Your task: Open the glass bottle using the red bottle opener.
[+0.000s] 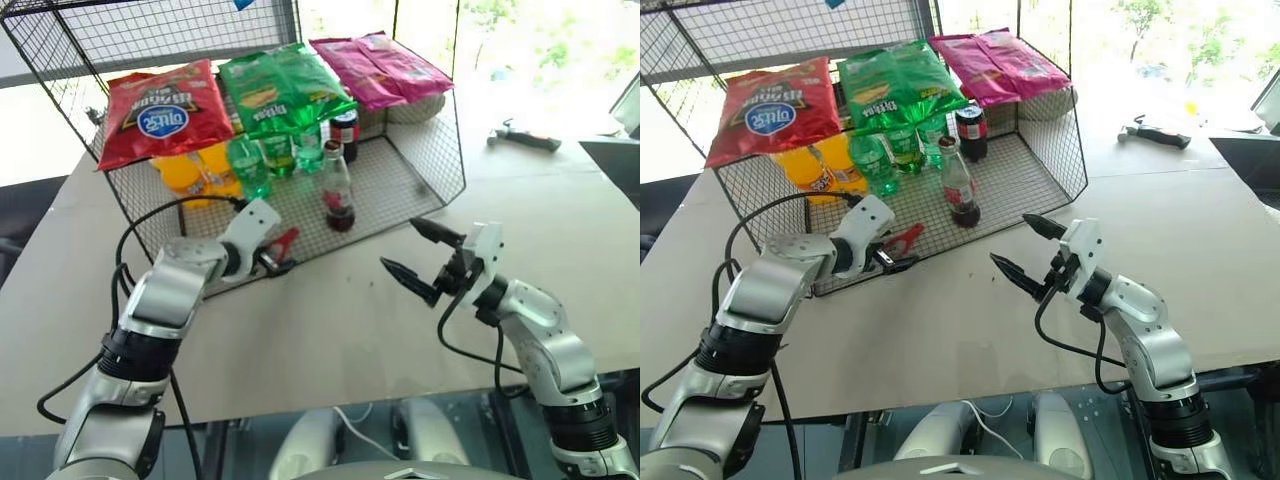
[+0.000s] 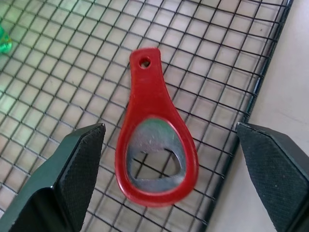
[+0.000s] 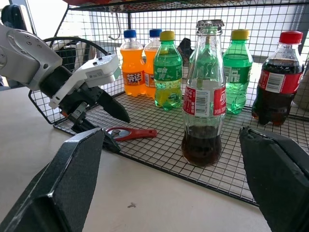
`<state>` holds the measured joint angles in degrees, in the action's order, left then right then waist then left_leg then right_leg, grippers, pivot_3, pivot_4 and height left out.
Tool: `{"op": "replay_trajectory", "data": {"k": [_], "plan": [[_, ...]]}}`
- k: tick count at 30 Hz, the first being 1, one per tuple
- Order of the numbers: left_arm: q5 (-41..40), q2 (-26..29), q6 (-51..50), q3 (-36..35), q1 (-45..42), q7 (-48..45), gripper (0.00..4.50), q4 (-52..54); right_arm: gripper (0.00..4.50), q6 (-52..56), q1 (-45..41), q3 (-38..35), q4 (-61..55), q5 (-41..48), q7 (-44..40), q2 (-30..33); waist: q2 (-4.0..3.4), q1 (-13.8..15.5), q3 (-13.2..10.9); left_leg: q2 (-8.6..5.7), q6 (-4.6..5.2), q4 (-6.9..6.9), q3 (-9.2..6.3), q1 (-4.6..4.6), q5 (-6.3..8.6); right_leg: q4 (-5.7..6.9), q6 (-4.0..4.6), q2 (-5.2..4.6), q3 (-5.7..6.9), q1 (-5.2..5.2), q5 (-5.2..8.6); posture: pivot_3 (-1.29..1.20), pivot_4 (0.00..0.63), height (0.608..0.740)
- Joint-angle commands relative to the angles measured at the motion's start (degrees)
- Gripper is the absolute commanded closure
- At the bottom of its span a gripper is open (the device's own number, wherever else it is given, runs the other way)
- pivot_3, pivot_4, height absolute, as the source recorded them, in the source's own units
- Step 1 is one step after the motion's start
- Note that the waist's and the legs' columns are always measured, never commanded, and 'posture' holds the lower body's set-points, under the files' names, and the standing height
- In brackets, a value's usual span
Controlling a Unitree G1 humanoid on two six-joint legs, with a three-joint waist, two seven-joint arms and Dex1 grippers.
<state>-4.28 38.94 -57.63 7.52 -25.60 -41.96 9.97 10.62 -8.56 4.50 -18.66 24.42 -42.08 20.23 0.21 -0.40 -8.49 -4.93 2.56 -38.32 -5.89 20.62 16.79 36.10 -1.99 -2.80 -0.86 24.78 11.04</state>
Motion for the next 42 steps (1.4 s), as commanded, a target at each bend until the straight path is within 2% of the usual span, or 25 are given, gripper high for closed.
{"op": "replay_trajectory", "data": {"k": [1, 3, 6, 12, 18, 27, 30, 42], "plan": [[-1.81, -2.12, -5.02, 0.62, 3.12, 1.46, 0.26, -1.56, 0.00, -0.95, 0.03, -0.36, -2.71, 0.21, 0.31, -0.03, 0.02, -0.04, 0.04, 0.00, 0.00, -0.01, 0.00, -0.01, 0.00, 0.04, 0.00, 0.00, 0.00, -0.01, 0.00, 0.00, 0.150, 0.735], [-1.77, -2.37, -5.06, -0.03, 3.63, 2.68, 0.76, -1.90, 0.00, -0.86, 0.15, -0.49, -2.84, 0.30, 0.34, 0.06, -0.01, -0.07, 0.07, 0.00, 0.00, -0.01, -0.01, -0.02, 0.00, 0.06, 0.00, -0.01, 0.01, -0.02, 0.00, 0.00, 0.150, 0.735], [-2.24, -2.35, -4.84, -0.43, 5.18, 3.60, 1.93, -2.20, 0.00, -0.75, 0.16, -0.67, -2.85, 0.34, 0.36, 0.21, -0.05, -0.19, 0.13, 0.00, -0.01, -0.02, 0.00, -0.09, 0.00, 0.11, 0.00, -0.02, 0.00, -0.05, 0.00, 0.00, 0.150, 0.735], [-2.21, -2.62, -3.20, -1.32, 6.44, 5.21, 1.96, -2.46, 0.00, -0.63, 0.21, -0.63, -2.86, 0.35, 0.37, 0.29, -0.10, -0.45, 0.26, -0.01, 0.00, 0.00, 0.18, -0.30, 0.01, 0.12, -0.02, -0.02, -0.17, -0.19, 0.01, 0.00, 0.150, 0.735], [-2.30, -4.76, 2.52, -3.90, 7.38, 7.44, 1.96, -1.20, 0.00, -0.73, 0.32, -0.68, -2.78, 0.28, 0.35, 0.33, -0.12, -0.31, 0.28, -0.01, 0.00, 0.00, 0.20, -0.33, 0.01, 0.12, -0.02, -0.03, -0.20, -0.22, 0.01, 0.00, 0.150, 0.735], [-1.92, -10.64, 13.77, -8.40, 12.89, 14.27, 1.96, 8.13, 0.00, -1.02, 0.77, -0.53, -2.62, -0.03, 0.49, 0.20, -0.07, 0.54, 0.26, 0.01, -0.05, -0.01, 0.09, -0.30, -0.02, 0.13, -0.01, -0.06, -0.07, -0.25, 0.01, 0.00, 0.150, 0.735], [-1.19, -10.75, 17.01, -8.84, 15.94, 15.98, 1.96, 11.01, 0.00, -0.92, 1.06, -0.51, -2.76, 0.02, 0.42, 0.23, -0.02, 0.58, 0.23, 0.01, -0.05, -0.01, 0.08, -0.23, -0.02, 0.12, -0.01, -0.05, -0.07, -0.18, 0.01, 0.00, 0.150, 0.735], [-3.56, -10.90, 27.08, -7.25, 25.37, 13.40, 1.96, 19.33, 0.00, -1.01, 0.66, -0.09, -1.87, -0.01, -0.33, -0.07, -0.02, 1.16, 0.22, 0.00, -0.02, 0.00, 0.04, 0.11, 0.00, -0.08, 0.01, -0.06, 0.00, 0.04, 0.00, 0.00, 0.150, 0.735]]}}
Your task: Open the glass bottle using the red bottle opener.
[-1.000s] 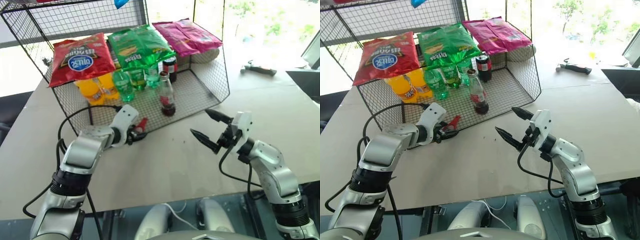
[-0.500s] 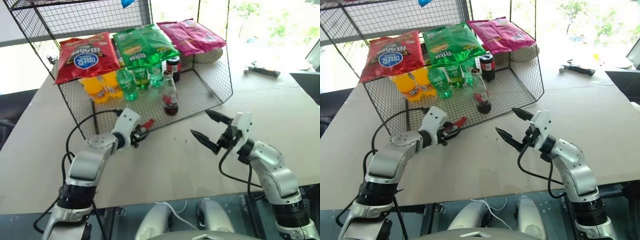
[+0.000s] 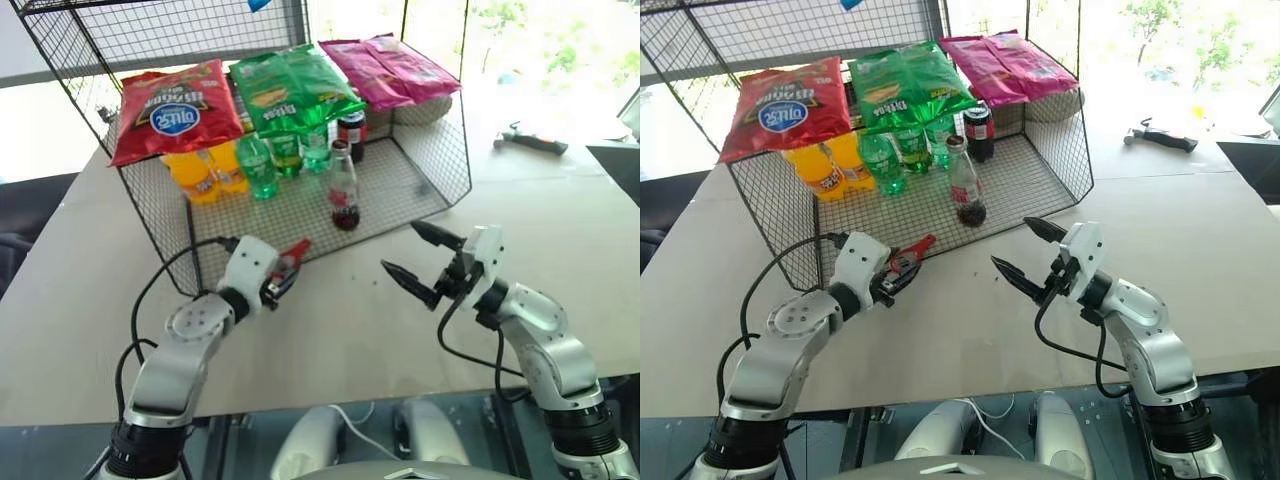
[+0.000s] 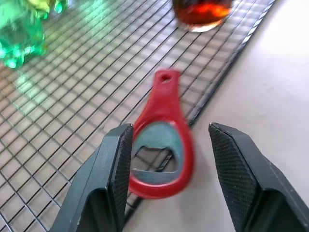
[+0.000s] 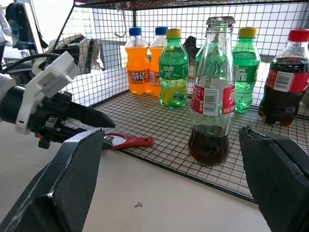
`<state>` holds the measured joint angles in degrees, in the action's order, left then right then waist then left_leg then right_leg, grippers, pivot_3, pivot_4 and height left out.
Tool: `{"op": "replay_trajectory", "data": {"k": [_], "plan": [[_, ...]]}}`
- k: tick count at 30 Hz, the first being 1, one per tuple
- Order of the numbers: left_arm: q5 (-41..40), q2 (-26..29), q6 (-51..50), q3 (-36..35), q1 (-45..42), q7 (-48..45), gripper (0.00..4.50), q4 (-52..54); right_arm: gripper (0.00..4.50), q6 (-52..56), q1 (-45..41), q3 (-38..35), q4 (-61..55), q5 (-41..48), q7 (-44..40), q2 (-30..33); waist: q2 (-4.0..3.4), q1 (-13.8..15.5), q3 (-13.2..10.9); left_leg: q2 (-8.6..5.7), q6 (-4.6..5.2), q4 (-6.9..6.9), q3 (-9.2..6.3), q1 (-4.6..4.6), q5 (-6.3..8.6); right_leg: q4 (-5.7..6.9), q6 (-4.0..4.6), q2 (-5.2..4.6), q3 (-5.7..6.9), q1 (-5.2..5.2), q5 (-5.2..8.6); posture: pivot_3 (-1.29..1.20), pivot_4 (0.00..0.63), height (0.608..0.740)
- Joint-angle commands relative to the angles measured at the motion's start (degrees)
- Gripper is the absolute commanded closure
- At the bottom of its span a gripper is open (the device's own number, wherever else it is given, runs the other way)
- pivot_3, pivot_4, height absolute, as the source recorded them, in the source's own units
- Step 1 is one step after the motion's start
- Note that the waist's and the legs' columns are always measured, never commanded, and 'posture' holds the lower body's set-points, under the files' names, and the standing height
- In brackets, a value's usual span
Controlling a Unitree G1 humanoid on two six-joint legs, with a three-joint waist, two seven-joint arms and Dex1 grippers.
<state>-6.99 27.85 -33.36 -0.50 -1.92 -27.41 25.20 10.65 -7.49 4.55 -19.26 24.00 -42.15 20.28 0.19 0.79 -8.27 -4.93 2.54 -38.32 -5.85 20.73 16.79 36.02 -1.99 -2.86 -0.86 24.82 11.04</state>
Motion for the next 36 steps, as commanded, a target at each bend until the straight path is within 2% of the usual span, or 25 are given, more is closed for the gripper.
{"op": "replay_trajectory", "data": {"k": [1, 8, 13, 24, 29, 36], "plan": [[-0.80, 0.07, 3.63, 1.53, 2.78, -1.45, 1.96, 5.06, 0.00, -1.06, -0.37, -0.14, -1.27, 0.42, -0.31, -0.10, 0.00, -0.03, 0.00, 0.00, 0.00, 0.00, 0.00, 0.00, 0.00, 0.00, 0.00, 0.00, 0.00, 0.00, 0.00, 0.00, 0.150, 0.735], [1.49, -0.44, 11.03, 3.83, 5.96, -1.01, 1.96, 6.19, 0.00, -1.14, -0.44, -0.21, -1.13, 0.37, -0.46, -0.04, -0.01, 0.01, 0.00, 0.01, 0.00, 0.00, -0.01, 0.00, 0.00, -0.01, 0.00, 0.00, 0.02, -0.01, 0.00, 0.00, 0.150, 0.735], [3.26, -2.00, 13.98, 1.53, 6.57, 2.85, 1.96, 4.58, 0.00, -1.24, -0.42, -0.20, -1.05, 0.26, -0.48, -0.03, 0.00, 0.00, -0.01, 0.01, 0.01, 0.00, -0.01, -0.01, 0.00, -0.02, 0.00, 0.00, 0.02, -0.02, 0.00, 0.00, 0.150, 0.735], [9.05, 0.48, 6.35, 0.76, 1.24, 6.33, 1.96, -4.62, 0.00, -1.50, -1.13, -0.02, -0.39, -0.27, -0.20, -0.79, 0.00, 0.05, -0.01, 0.00, 0.01, -0.01, -0.04, -0.01, 0.00, -0.02, -0.01, 0.04, 0.08, -0.04, 0.00, 0.00, 0.150, 0.735], [6.99, -0.14, 4.20, 2.49, -1.81, 3.12, 1.96, -7.91, 0.00, -1.49, -1.10, -0.14, -0.45, -0.49, -0.03, -0.91, 0.00, 0.06, -0.01, 0.00, 0.00, 0.00, -0.07, -0.01, -0.01, -0.02, 0.00, 0.03, 0.09, -0.03, 0.00, 0.00, 0.150, 0.735], [7.63, 4.32, -2.67, 5.91, -2.02, -2.25, 1.96, -8.64, 0.00, -1.48, -0.60, -0.43, -0.95, -0.68, 0.29, -0.82, -0.03, -0.07, 0.02, 0.00, -0.01, 0.00, -0.08, -0.07, -0.01, 0.00, 0.00, 0.04, 0.09, -0.07, 0.00, 0.00, 0.150, 0.735]]}}
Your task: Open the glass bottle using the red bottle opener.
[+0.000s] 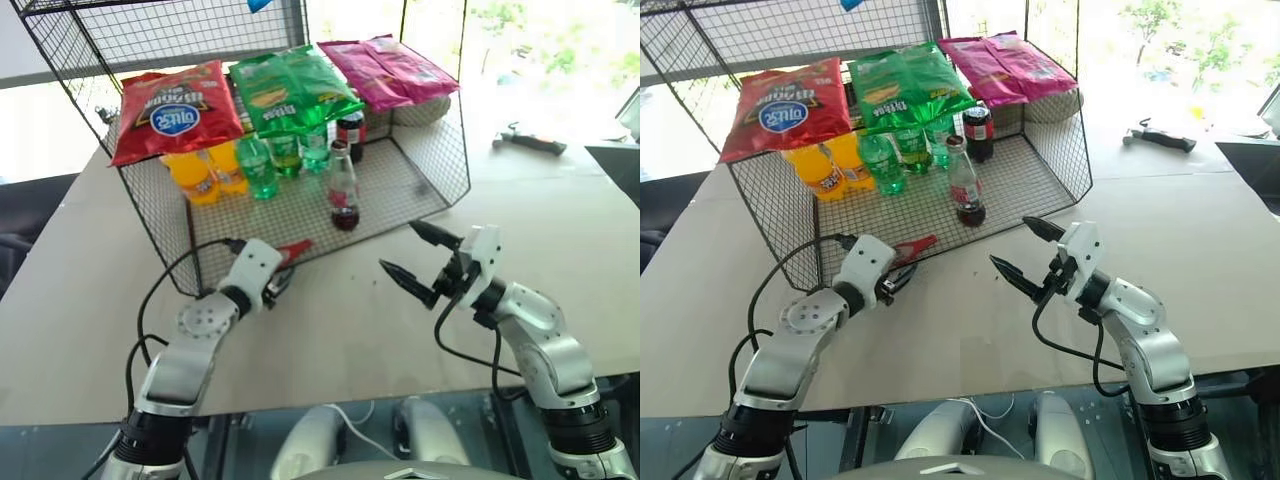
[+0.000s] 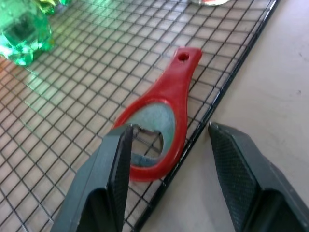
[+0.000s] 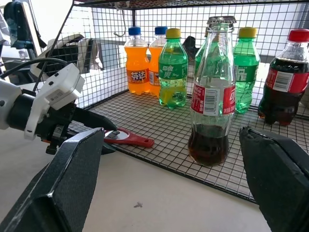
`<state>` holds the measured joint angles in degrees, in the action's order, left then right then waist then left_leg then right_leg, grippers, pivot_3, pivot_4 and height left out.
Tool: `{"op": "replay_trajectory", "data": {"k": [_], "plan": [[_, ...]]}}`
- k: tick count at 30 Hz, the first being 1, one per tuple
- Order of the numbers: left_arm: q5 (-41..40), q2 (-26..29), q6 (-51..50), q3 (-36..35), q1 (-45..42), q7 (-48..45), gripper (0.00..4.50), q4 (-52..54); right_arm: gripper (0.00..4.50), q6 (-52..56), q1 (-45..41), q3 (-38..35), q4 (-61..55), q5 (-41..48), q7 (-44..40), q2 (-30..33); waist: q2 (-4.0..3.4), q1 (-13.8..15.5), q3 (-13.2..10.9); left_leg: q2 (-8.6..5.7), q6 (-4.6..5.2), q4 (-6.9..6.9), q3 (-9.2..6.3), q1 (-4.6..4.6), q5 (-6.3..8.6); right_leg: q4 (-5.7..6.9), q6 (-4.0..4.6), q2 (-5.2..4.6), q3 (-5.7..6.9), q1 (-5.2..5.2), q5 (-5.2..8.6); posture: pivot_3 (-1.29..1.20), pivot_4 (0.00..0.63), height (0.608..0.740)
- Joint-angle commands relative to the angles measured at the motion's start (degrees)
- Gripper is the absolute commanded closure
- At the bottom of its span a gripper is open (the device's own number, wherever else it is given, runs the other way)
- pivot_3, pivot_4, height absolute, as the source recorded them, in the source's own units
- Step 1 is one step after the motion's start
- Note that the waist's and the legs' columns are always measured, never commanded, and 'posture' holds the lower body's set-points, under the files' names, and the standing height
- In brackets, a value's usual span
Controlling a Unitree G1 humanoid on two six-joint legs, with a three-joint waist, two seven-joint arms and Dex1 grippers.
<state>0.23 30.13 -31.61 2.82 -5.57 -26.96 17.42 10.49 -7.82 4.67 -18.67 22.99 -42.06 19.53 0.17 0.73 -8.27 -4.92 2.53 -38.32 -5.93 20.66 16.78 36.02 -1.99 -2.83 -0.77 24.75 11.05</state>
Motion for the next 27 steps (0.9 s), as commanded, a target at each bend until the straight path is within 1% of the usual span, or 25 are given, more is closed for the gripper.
{"op": "replay_trajectory", "data": {"k": [1, 3, 4, 5, 7, 9, 10, 11, 12, 14, 15, 17, 19, 23, 25, 27], "plan": [[0.46, 3.02, -6.11, 3.23, 1.79, -3.56, 1.96, -0.44, 0.00, -1.34, -0.20, -0.59, -1.59, 0.32, 0.24, -0.06, -0.02, -0.11, 0.01, 0.00, 0.00, 0.00, 0.00, 0.00, 0.00, 0.00, 0.00, 0.00, -0.01, 0.00, 0.00, 0.00, 0.150, 0.735], [0.24, 5.03, -10.33, 4.64, 2.29, -5.14, 1.96, 0.84, 0.00, -1.44, -0.04, -0.69, -1.63, 0.32, 0.27, -0.03, -0.03, -0.63, 0.04, 0.00, 0.01, 0.01, 0.02, -0.02, 0.01, -0.01, 0.00, 0.01, -0.06, 0.00, 0.00, 0.00, 0.150, 0.735], [0.02, 5.82, -12.32, 5.22, 2.33, -5.63, 2.35, 1.39, 0.00, -1.51, -0.02, -0.72, -1.56, 0.30, 0.27, -0.03, -0.06, -0.87, 0.05, 0.00, 0.01, 0.02, 0.04, -0.04, 0.01, -0.01, 0.00, 0.02, -0.09, 0.00, 0.00, 0.00, 0.150, 0.735], [-0.27, 6.29, -13.92, 5.56, 2.29, -5.90, 2.45, 1.79, 0.00, -1.58, -0.01, -0.74, -1.49, 0.29, 0.27, -0.04, -0.10, -1.24, 0.08, 0.00, 0.01, 0.03, 0.04, -0.05, 0.01, -0.01, 0.00, 0.02, -0.10, 0.00, 0.00, 0.00, 0.150, 0.735], [-0.59, 7.16, -16.78, 6.27, 2.13, -6.41, 3.14, 2.59, 0.00, -1.71, 0.10, -0.78, -1.48, 0.29, 0.28, -0.05, -0.13, -1.58, 0.10, 0.00, 0.02, 0.07, 0.06, -0.07, 0.02, -0.01, -0.01, 0.02, -0.12, 0.00, 0.01, 0.00, 0.150, 0.735], [-0.86, 7.86, -18.83, 6.84, 2.01, -6.86, 4.01, 3.26, 0.00, -1.82, 0.21, -0.79, -1.51, 0.28, 0.31, -0.04, -0.41, -1.55, 0.28, 0.02, 0.02, 0.14, 0.06, -0.12, 0.02, -0.01, 0.00, 0.03, -0.12, 0.00, 0.01, 0.00, 0.150, 0.735], [-0.98, 7.95, -19.38, 6.90, 1.92, -6.83, 4.11, 3.48, 0.00, -1.89, 0.21, -0.79, -1.46, 0.28, 0.31, -0.03, -0.49, -1.53, 0.32, 0.03, 0.02, 0.15, 0.06, -0.14, 0.01, -0.01, 0.00, 0.03, -0.12, -0.02, 0.01, 0.00, 0.150, 0.735], [-1.04, 7.63, -19.63, 6.70, 1.76, -6.45, 4.11, 3.61, 0.00, -1.93, 0.18, -0.80, -1.39, 0.30, 0.30, -0.02, -0.60, -1.49, 0.39, 0.03, 0.02, 0.15, 0.06, -0.17, 0.01, -0.01, 0.00, 0.02, -0.12, -0.06, 0.01, 0.00, 0.150, 0.735], [-1.14, 7.47, -19.74, 6.71, 1.56, -6.40, 4.33, 3.68, 0.00, -1.98, 0.10, -0.84, -1.24, 0.30, 0.28, -0.01, -0.63, -1.46, 0.40, 0.02, 0.03, 0.15, 0.06, -0.26, 0.02, -0.01, -0.01, 0.01, -0.12, -0.17, 0.02, 0.00, 0.150, 0.735], [-1.81, 6.04, -18.72, 5.63, 1.69, -5.77, 4.33, 4.02, 0.00, -2.06, 0.07, -0.89, -1.15, 0.33, 0.27, -0.01, -0.64, -1.46, 0.39, 0.03, 0.20, 0.17, 0.06, -0.50, 0.13, -0.02, -0.07, 0.01, -0.10, -0.42, 0.06, 0.00, 0.150, 0.735], [-2.26, 5.39, -17.85, 5.06, 1.91, -5.72, 4.33, 4.33, 0.00, -2.07, 0.13, -0.87, -1.24, 0.32, 0.29, 0.00, -0.64, -1.46, 0.38, 0.03, 0.25, 0.17, 0.06, -0.70, 0.16, -0.04, -0.26, 0.01, -0.10, -0.63, 0.17, 0.00, 0.150, 0.735], [-2.75, 4.73, -13.85, 4.69, 2.61, -6.47, 4.33, 5.22, 0.00, -2.07, 0.22, -0.85, -1.36, 0.32, 0.30, 0.01, -0.59, -1.44, 0.36, 0.05, 0.27, 0.17, 0.06, -0.96, 0.17, -0.07, -0.30, 0.01, -0.08, -0.94, 0.20, 0.00, 0.150, 0.735], [-3.20, 4.24, -10.69, 4.29, 3.97, -6.88, 4.33, 6.64, 0.00, -2.07, 0.27, -0.84, -1.38, 0.32, 0.31, 0.02, -0.57, -1.43, 0.35, 0.07, 0.26, 0.13, 0.02, -0.97, 0.16, -0.07, -0.30, 0.01, -0.04, -0.97, 0.20, 0.00, 0.150, 0.735], [-2.50, 2.44, -4.64, 2.23, 6.89, -4.45, 4.33, 9.45, 0.00, -2.05, 0.23, -0.80, -1.33, 0.34, 0.34, -0.04, -0.57, -1.27, 0.34, 0.06, 0.16, 0.14, 0.03, -0.91, 0.11, -0.13, -0.28, 0.01, -0.05, -0.93, 0.19, 0.00, 0.150, 0.735], [-1.86, 2.06, -1.84, 1.68, 8.49, -3.72, 4.33, 10.68, 0.00, -2.05, 0.32, -0.71, -1.44, 0.36, 0.37, -0.09, -0.49, -0.90, 0.29, 0.05, 0.10, 0.15, 0.03, -0.83, 0.08, -0.16, -0.07, -0.02, -0.04, -0.86, 0.06, 0.00, 0.150, 0.735], [-0.94, 1.85, 0.52, 1.35, 9.80, -2.73, 4.33, 11.54, 0.00, -2.02, 0.40, -0.60, -1.50, 0.38, 0.34, -0.16, -0.46, -0.72, 0.26, 0.05, 0.13, 0.17, 0.03, -0.78, 0.11, -0.21, -0.06, -0.03, -0.04, -0.83, 0.06, 0.00, 0.150, 0.735]]}}
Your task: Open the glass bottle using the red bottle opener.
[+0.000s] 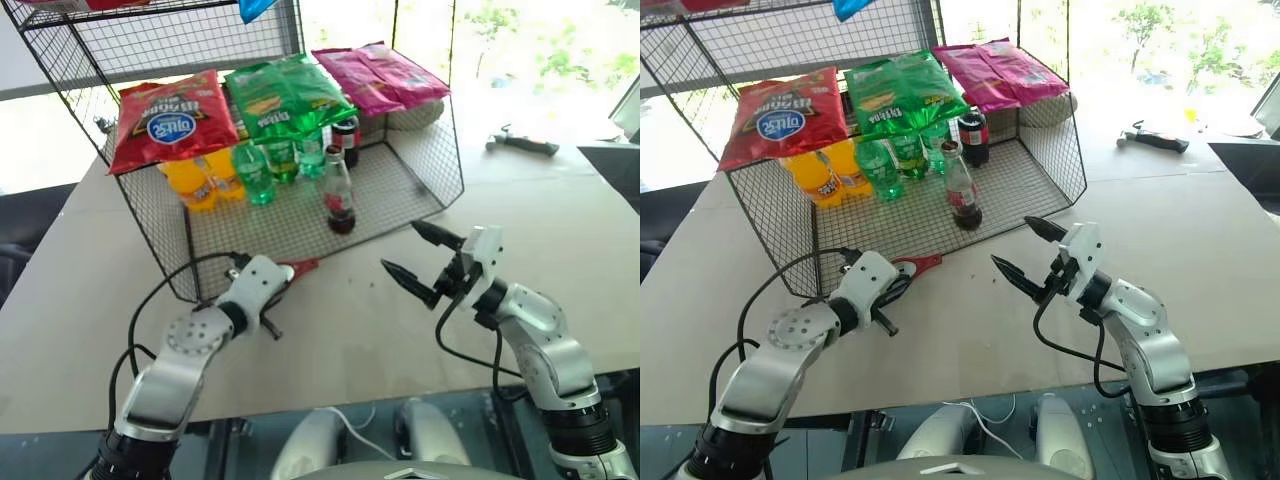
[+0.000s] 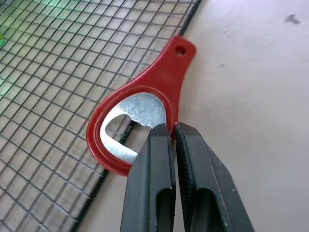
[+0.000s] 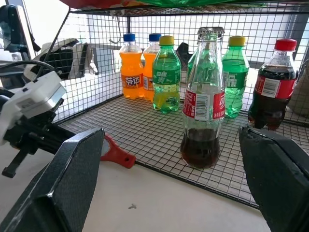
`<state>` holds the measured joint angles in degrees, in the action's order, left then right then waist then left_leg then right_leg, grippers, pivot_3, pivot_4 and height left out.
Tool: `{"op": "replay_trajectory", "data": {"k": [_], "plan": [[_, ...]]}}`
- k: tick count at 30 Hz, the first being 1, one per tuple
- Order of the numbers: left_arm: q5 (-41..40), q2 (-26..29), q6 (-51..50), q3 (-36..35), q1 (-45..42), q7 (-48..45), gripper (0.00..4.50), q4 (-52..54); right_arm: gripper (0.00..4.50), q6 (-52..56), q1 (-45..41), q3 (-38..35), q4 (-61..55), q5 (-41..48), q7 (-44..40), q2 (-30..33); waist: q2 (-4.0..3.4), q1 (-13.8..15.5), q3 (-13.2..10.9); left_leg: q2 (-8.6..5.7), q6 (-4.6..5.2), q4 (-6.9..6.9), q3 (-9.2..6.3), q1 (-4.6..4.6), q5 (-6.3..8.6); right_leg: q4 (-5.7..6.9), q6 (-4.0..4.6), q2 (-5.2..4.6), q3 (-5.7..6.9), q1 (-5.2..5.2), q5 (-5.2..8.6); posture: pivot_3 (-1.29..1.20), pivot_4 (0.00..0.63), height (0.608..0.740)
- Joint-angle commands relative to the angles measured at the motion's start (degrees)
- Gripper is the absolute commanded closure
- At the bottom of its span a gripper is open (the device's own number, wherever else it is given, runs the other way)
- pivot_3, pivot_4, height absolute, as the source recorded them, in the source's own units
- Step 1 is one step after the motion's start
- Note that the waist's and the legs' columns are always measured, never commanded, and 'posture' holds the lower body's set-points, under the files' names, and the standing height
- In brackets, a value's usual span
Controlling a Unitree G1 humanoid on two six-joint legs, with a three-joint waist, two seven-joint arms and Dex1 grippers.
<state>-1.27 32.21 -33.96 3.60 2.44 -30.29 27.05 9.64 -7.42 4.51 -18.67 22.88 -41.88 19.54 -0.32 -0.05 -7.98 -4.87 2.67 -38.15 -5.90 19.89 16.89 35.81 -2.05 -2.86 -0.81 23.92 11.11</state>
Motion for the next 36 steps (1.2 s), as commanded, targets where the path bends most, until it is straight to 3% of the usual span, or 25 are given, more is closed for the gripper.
{"op": "replay_trajectory", "data": {"k": [1, 8, 16, 20, 25, 31, 36], "plan": [[0.84, -0.64, 4.20, 0.19, 2.23, 1.37, 4.33, 2.20, 0.00, -1.17, 0.01, -0.38, -1.49, 0.48, 0.15, -0.20, 0.07, 0.15, -0.07, 0.00, 0.02, 0.00, 0.00, 0.02, 0.01, -0.02, 0.00, 0.00, 0.00, 0.01, 0.00, 0.00, 0.150, 0.735], [0.70, -4.33, 13.29, -2.10, 3.52, 5.24, 4.33, 3.65, 0.00, -0.79, 0.20, 0.08, -1.87, 0.57, 0.13, -0.41, 0.33, 0.85, -0.35, 0.00, 0.03, 0.01, 0.00, 0.26, 0.03, -0.04, 0.00, -0.02, 0.03, 0.26, 0.00, 0.00, 0.150, 0.735], [-0.58, -6.23, 14.71, -3.16, 3.51, 5.76, 4.33, 2.02, 0.00, -0.19, -0.53, 0.36, -1.13, 0.08, -0.04, -0.19, 0.36, 0.81, -0.39, 0.00, 0.02, -0.04, 0.00, 0.36, 0.02, -0.03, -0.01, 0.00, 0.06, 0.34, 0.00, 0.00, 0.150, 0.735], [-2.49, -8.09, 9.98, -5.90, 2.10, 7.50, 4.33, -0.24, 0.00, -0.29, -0.90, 0.71, -0.82, -0.37, 0.07, -0.31, 0.40, 0.83, -0.42, -0.01, 0.02, -0.05, 0.00, 0.37, 0.02, -0.03, -0.01, 0.00, 0.06, 0.34, 0.00, 0.00, 0.150, 0.735], [-4.20, -4.68, 1.84, -4.00, 1.31, 2.66, 4.33, -3.27, 0.00, -0.34, -1.19, 0.88, -0.78, -0.46, 0.06, -0.21, 0.40, 0.75, -0.44, -0.01, 0.02, -0.05, -0.02, 0.37, 0.01, -0.01, -0.02, 0.03, 0.08, 0.34, 0.01, 0.00, 0.150, 0.735], [-18.17, -4.41, -12.55, -7.47, 0.02, -3.83, 4.33, 0.79, 0.00, -0.49, -1.29, 0.64, -0.78, -0.59, 0.10, -0.04, 0.40, 0.71, -0.44, -0.01, 0.02, -0.06, -0.01, 0.35, 0.02, -0.01, -0.04, 0.02, 0.07, 0.33, 0.02, 0.00, 0.150, 0.735], [-24.18, -2.98, -11.69, -7.16, 0.48, -8.78, 4.33, 4.54, 0.00, -0.81, -0.91, 1.00, -0.80, -0.94, 0.38, -0.36, 0.43, 0.73, -0.48, -0.01, 0.01, -0.05, -0.02, 0.36, 0.02, -0.01, -0.01, 0.02, 0.07, 0.34, 0.01, 0.00, 0.150, 0.735]]}}
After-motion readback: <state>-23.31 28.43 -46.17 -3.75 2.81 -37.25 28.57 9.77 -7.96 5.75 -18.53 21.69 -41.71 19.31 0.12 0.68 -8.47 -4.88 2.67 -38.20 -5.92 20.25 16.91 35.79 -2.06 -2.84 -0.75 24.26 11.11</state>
